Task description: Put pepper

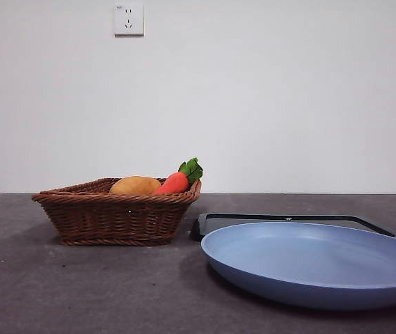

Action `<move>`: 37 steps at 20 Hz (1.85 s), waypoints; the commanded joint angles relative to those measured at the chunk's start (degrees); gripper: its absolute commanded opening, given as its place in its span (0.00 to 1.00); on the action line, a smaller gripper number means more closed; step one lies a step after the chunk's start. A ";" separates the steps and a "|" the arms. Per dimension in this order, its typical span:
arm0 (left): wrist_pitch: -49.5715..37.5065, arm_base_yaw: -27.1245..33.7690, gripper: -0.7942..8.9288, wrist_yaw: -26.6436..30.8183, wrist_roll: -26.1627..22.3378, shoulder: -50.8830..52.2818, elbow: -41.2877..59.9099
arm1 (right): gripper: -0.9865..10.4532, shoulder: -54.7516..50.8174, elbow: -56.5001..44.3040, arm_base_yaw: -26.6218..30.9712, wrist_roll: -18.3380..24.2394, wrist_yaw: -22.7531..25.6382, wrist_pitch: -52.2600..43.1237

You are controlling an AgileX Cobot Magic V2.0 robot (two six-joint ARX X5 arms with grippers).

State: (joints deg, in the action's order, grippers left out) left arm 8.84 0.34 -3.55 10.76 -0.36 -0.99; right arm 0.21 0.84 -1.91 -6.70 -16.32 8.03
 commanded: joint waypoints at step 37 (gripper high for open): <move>39.10 0.02 0.09 -29.77 -8.07 -27.80 -39.89 | 0.09 35.12 51.58 -2.56 9.86 -3.28 52.89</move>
State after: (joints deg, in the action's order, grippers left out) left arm 48.05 0.32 -32.86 5.21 -28.12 -40.25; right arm 35.18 51.68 -4.25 0.99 -19.51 61.17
